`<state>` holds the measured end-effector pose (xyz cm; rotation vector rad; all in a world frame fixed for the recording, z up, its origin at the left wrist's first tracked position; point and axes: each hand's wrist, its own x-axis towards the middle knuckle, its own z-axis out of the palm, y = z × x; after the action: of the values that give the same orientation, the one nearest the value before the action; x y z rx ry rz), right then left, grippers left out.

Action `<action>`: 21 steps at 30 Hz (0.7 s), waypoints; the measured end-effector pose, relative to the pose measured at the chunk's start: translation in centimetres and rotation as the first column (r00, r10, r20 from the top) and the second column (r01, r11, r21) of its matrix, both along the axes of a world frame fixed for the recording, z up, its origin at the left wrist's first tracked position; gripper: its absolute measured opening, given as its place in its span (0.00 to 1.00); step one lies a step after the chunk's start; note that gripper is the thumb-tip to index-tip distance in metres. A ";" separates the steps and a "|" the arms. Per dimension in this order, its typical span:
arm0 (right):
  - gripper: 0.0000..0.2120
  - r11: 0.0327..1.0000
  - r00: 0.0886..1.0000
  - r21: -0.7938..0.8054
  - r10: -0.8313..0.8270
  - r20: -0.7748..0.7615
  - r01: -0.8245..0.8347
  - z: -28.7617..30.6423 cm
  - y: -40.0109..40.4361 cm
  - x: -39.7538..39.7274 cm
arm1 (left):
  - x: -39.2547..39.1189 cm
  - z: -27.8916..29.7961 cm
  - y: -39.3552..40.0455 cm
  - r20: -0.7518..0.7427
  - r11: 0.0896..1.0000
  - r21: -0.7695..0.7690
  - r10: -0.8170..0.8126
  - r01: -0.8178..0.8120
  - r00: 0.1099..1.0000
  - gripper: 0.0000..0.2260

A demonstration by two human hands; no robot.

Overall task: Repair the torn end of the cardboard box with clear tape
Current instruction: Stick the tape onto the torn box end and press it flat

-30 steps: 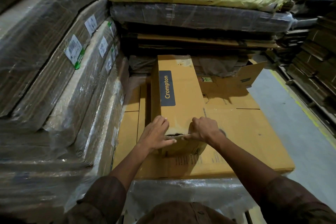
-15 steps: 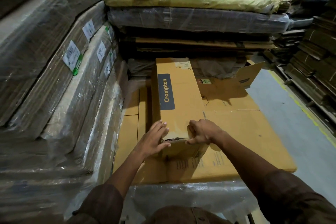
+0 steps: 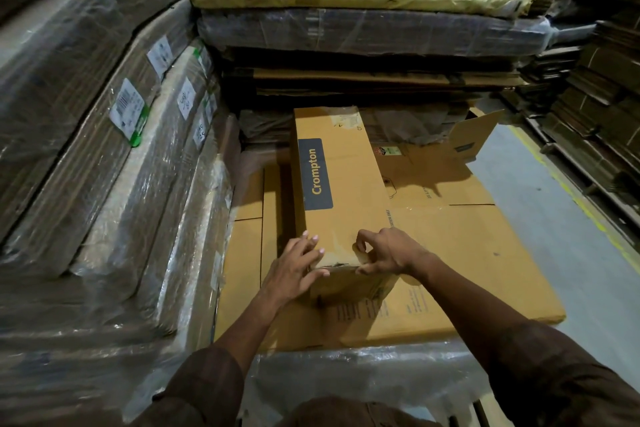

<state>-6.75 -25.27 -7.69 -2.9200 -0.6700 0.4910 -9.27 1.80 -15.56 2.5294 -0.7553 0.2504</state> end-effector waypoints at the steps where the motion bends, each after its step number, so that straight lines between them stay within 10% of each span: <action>1: 0.25 1.000 1.000 0.014 -0.003 0.002 0.003 -0.1 -0.1 0.1 | 0.0 -0.1 0.0 0.007 1.000 -0.006 0.008 -0.008 1.000 0.23; 21: 0.22 0.975 0.982 0.129 -0.173 -0.082 0.182 0.3 -0.1 -0.3 | -0.6 -0.7 -1.0 0.107 0.995 0.028 0.091 -0.094 0.990 0.21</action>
<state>-7.02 -25.41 -7.35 -2.7853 -0.4110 0.5034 -9.87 0.82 -16.30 2.6025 -0.6877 0.4088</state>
